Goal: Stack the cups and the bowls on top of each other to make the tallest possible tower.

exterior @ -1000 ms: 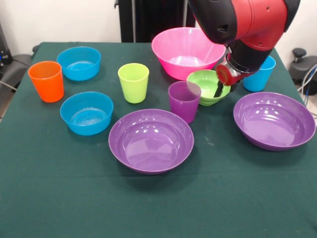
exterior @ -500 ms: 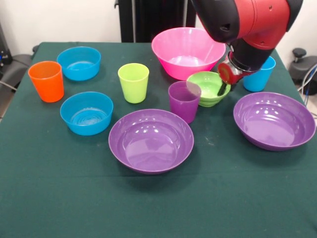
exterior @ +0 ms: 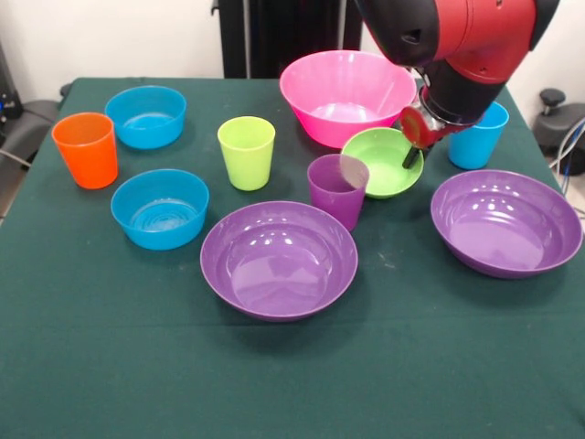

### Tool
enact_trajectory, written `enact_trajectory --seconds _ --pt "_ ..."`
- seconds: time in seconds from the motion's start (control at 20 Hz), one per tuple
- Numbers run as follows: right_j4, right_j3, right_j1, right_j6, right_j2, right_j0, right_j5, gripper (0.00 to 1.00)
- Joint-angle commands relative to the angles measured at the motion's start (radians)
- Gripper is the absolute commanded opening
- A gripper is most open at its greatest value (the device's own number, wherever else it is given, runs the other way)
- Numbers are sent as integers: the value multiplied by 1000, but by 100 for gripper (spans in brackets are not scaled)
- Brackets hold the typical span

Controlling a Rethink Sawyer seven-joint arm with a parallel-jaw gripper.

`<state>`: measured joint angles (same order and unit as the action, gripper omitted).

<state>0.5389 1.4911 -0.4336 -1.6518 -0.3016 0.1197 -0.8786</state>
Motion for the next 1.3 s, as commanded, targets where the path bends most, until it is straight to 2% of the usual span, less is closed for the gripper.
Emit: enact_trajectory --seconds 0.05,0.2,0.6,0.95,1.15,1.3 --pt "-8 -29 31 -52 -1 -11 -9 0" --pt "-4 -4 -4 -47 3 -9 -9 0" --pt "-71 134 -112 -32 -40 15 -7 0" --pt "-150 262 -243 -23 -64 19 -17 0" --pt "-192 301 -316 -9 -68 19 -50 0" --pt "-190 312 -375 37 -65 21 -81 0"
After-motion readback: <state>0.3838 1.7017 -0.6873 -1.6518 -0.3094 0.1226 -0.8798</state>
